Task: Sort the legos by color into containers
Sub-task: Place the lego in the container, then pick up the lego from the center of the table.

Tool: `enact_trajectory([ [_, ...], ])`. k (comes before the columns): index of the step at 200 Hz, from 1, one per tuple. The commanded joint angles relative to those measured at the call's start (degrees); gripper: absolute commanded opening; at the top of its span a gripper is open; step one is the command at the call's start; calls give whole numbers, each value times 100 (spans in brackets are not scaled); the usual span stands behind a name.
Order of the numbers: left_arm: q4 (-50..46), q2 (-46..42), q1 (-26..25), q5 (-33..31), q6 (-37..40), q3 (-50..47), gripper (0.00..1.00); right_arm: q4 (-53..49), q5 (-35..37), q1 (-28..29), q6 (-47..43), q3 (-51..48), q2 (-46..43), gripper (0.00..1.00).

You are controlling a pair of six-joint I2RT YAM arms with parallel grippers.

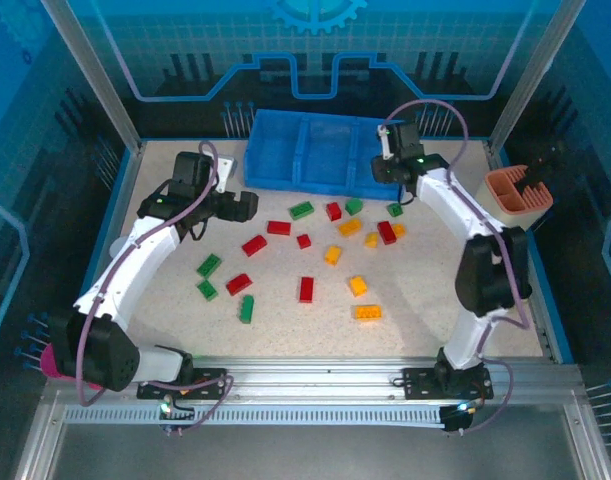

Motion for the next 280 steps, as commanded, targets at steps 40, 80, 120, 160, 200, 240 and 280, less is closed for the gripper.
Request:
enact_trajectory([
  [40,140,-203,22,236,-147,-97,99,-335,-329,-260,-337,1691,1857,27],
  [80,173,-288,22,214,-158,-159,100,-562,-333,-340,-320,2258,2426,30],
  [120,99,-307,-13,336,-85,-193,99,-453,-326,-258,-329,2124,2291,45],
  [160,125,-304,-49,307,-59,-239,100,-500,-144,-65,-314,1687,1574,67],
  [200,121,-348,-58,385,-77,-212,99,-669,-27,135,-122,863,641,67],
  [240,107,-408,-66,368,-74,-234,99,-990,-80,637,386,-678,-665,67],
  [280,99,-392,-93,402,-59,-239,99,-1325,-129,1197,1066,-2128,-1734,68],
])
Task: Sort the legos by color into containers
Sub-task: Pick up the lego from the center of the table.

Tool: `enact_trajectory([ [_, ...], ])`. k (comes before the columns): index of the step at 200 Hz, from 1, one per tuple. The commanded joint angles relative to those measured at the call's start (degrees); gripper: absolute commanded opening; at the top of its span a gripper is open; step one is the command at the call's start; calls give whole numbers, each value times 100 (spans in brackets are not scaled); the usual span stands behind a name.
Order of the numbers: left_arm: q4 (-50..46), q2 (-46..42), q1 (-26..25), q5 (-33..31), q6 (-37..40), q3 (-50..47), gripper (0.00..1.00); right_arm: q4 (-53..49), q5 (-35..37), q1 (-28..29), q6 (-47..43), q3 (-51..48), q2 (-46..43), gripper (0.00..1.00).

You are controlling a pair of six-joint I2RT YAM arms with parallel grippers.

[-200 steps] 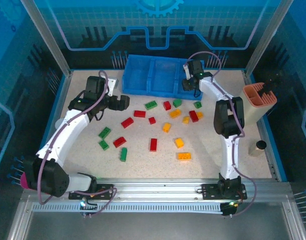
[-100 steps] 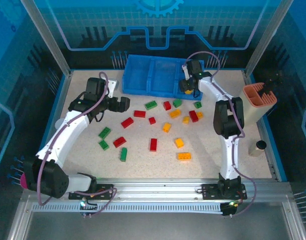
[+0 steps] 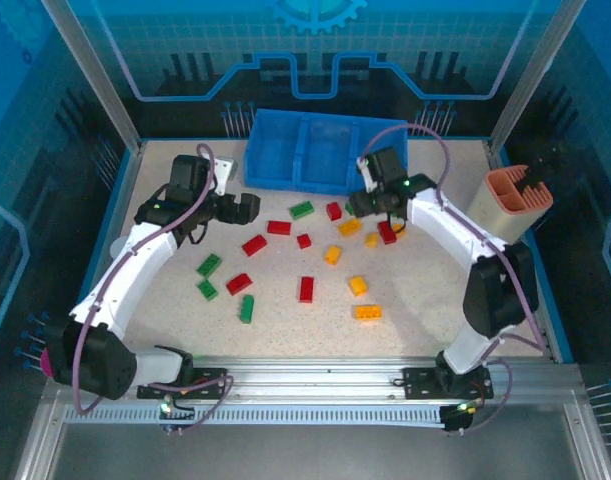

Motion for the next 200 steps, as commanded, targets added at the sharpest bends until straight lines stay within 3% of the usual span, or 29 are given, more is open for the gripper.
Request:
enact_trajectory([
  [1,7,-131,-58,143,39,-44,99,-494,-36,246,629,-669,-471,68],
  [50,16,-2,-75,178,26,-36,99,-321,-516,891,1174,-1967,-1004,72],
  [141,43,-8,-109,257,-9,-45,99,-10,-552,1277,1041,-2214,-30,71],
  [163,30,-4,-110,249,9,-27,99,38,-525,1335,1125,-2254,165,64],
  [200,16,-25,-108,199,42,-35,100,-138,-441,1381,1170,-2226,304,34],
])
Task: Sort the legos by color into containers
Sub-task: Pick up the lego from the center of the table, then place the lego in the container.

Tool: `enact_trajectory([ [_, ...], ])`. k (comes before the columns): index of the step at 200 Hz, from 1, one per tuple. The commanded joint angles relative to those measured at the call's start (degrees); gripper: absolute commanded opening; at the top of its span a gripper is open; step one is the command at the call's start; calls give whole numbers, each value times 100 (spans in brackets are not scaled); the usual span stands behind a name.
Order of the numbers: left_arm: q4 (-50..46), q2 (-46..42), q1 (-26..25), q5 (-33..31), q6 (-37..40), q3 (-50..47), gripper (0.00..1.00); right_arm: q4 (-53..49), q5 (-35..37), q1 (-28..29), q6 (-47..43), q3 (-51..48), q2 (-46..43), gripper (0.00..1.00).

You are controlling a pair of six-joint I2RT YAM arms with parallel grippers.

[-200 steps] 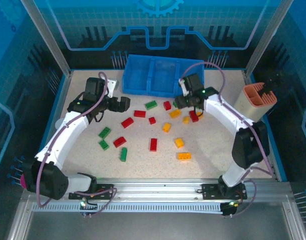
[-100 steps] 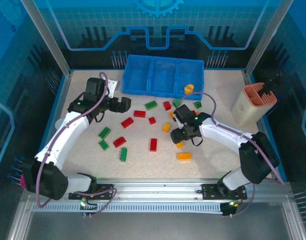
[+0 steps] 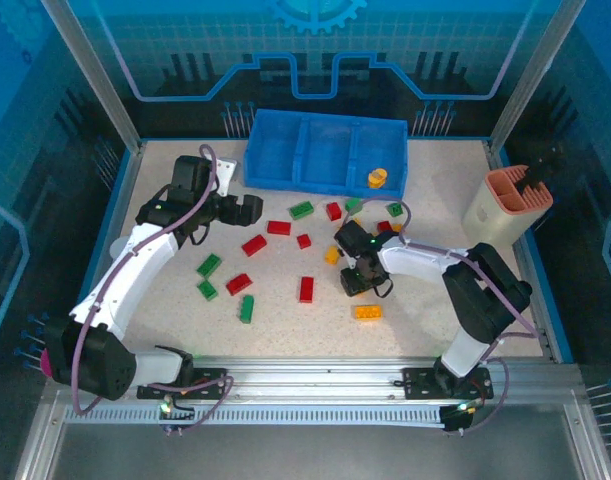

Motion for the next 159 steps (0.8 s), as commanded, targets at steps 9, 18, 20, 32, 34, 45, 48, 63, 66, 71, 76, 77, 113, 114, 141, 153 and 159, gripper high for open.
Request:
enact_trajectory([
  [9,21,-34,-38,85,46,-31,99,-224,86,50,68,3,22,29],
  [18,21,-39,-38,78,46,-31,99,-323,179,-6,-11,87,-48,27],
  [20,24,-42,-38,78,46,-31,99,-350,209,-23,-30,118,-65,27],
  [32,24,-43,-38,87,46,-22,99,-496,269,-210,-111,367,-176,27],
  [34,24,-39,-38,95,46,-16,100,-507,263,-248,-132,416,-193,27],
  [45,17,-37,-38,118,46,0,99,-557,279,-486,-280,702,-281,27],
  [48,8,-41,-38,118,41,4,99,-563,305,-565,-326,797,-296,27],
  [63,-2,-55,-38,116,72,13,100,-523,372,-958,-543,1307,-267,27],
  [66,2,-60,-38,117,80,6,99,-515,386,-1023,-582,1418,-240,27],
  [71,11,-60,-38,98,89,2,99,-493,432,-1139,-681,1660,-181,27],
  [76,7,-61,-30,85,100,4,99,-463,501,-1210,-755,1810,-138,27],
  [77,7,-61,-34,77,104,4,99,-458,517,-1227,-775,1846,-119,27],
  [113,-4,-12,-29,68,156,37,99,-12,779,-1796,-1170,2985,606,28],
  [114,-3,-10,-25,86,149,38,99,-4,783,-1806,-1180,3018,631,28],
  [141,18,23,-21,218,113,117,99,346,875,-2007,-1407,3762,1383,28],
  [153,22,27,-19,195,125,119,99,419,932,-2071,-1439,4110,1737,28],
  [159,24,27,-21,169,138,118,99,454,942,-2113,-1437,4274,1904,28],
])
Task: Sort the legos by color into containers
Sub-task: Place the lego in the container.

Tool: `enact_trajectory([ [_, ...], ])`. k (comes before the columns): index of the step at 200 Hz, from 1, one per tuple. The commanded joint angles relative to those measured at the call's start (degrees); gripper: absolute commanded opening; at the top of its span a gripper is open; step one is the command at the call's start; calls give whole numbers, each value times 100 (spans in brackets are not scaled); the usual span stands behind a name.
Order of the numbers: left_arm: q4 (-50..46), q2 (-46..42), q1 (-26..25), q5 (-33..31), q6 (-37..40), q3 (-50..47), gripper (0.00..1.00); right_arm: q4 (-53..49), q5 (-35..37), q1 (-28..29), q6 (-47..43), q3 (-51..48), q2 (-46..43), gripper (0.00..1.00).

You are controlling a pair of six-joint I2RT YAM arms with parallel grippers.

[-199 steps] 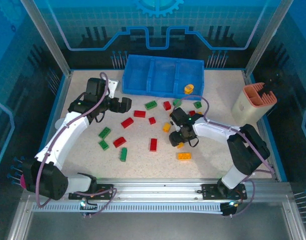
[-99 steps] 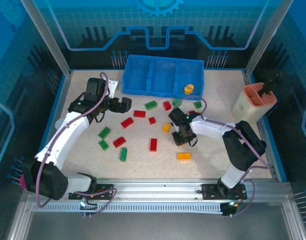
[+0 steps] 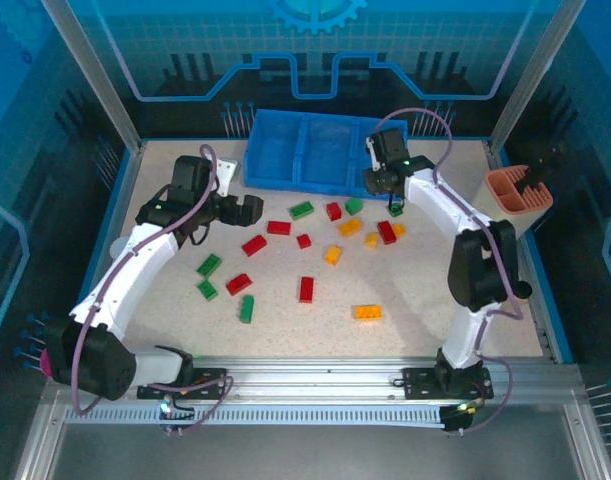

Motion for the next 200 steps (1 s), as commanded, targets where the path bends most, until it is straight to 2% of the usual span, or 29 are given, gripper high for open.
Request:
enact_trajectory([
  [1,27,27,-21,121,105,118,99,189,168,-136,-246,552,676,28],
  [53,-18,39,-21,77,125,127,99,238,65,-438,-214,1909,1888,30],
  [95,-18,-42,-21,10,122,139,99,339,109,-475,-402,2624,2399,30],
  [150,-96,-186,-30,-7,125,175,100,131,26,-581,-220,3866,3403,33],
  [176,-96,-319,-38,-54,141,120,99,42,-45,-589,-174,4289,3662,39],
  [200,-72,-359,-38,-66,139,92,99,-29,-76,-589,-124,4363,3674,53],
])
